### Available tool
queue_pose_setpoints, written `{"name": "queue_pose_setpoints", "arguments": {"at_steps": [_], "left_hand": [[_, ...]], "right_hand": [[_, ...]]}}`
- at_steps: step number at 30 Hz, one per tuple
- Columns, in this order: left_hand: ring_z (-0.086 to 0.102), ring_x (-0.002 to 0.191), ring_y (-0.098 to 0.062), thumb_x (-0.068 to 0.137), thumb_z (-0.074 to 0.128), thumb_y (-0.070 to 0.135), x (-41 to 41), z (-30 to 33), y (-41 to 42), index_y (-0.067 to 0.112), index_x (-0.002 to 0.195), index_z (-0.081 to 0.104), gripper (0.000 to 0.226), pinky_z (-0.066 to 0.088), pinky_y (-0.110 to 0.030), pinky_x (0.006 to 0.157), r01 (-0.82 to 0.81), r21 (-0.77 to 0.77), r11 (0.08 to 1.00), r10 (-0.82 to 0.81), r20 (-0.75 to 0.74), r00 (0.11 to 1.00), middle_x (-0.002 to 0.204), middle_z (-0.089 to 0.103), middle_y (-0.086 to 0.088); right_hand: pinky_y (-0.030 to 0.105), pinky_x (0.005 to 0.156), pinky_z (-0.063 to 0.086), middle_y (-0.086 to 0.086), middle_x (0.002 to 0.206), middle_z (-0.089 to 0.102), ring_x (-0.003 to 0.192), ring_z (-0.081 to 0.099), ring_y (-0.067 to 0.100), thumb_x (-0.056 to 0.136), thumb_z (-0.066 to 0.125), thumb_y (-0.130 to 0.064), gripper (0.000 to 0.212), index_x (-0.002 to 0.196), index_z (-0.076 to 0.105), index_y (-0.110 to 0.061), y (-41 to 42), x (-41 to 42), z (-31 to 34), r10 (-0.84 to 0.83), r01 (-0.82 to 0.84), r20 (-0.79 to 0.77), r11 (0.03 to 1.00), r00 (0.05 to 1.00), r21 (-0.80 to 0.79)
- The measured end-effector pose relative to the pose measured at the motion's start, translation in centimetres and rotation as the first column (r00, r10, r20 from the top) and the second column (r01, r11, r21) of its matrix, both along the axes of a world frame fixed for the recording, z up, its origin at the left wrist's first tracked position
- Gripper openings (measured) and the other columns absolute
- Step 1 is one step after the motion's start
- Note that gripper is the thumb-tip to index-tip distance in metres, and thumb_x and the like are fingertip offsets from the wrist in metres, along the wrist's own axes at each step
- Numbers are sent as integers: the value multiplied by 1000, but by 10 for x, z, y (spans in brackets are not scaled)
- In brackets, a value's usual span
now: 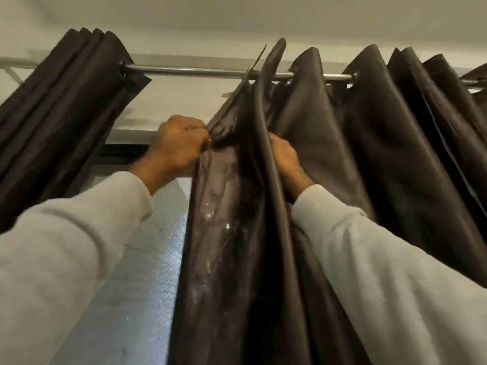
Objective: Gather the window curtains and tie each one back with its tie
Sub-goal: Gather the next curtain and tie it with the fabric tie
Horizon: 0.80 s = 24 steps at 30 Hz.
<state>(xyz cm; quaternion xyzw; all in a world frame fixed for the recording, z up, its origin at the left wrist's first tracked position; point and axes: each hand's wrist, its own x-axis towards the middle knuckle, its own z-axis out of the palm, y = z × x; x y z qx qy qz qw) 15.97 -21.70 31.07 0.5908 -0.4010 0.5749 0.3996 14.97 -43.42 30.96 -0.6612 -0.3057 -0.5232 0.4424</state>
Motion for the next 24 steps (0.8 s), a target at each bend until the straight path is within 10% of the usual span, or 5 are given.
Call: {"name": "queue_pose_setpoints", "arguments": {"at_steps": [4,10,15,20,24], "left_hand": [[45,56,-20,83,63,25,-5,5,23,19,55,61,29,37,-35,60,-95,-103,990,92,-35,995,48,49,11],[76,78,-19,94,80,29,-4,18,5,20,106,68,19,63,-39,70,72,-57,996,-83,-220,972,86,77,4],[74,100,-19,99,70,52,-10,29,-32,26,89,80,29,56,-47,98,132,-12,991,-131,-214,968,99,79,4],[73,106,-23,103,33,80,-13,34,-71,24,129,76,76,61,-46,95,384,-23,923,-375,-276,885,108,79,1],[67,123,-22,96,16,91,-6,39,-78,26,137,69,93,48,-56,110,226,-45,973,-230,-241,943,127,76,1]], "right_hand": [[34,84,59,7,104,74,94,69,21,99,56,0,33,123,77,-8,17,-3,27,-77,90,73,977,994,-196],[47,99,54,4,114,72,111,65,26,89,55,-42,35,112,74,-23,-68,-32,41,-510,405,441,858,739,314],[47,110,52,-5,127,67,118,64,18,89,54,-74,65,135,63,-29,-129,-7,46,-192,87,215,904,958,418],[47,116,48,4,119,78,114,72,22,76,41,-101,104,124,78,-18,-108,24,56,302,-297,-7,942,953,159],[47,107,53,10,109,81,103,75,26,99,22,-83,91,106,82,-15,-80,8,56,188,-191,42,979,981,67]]}}
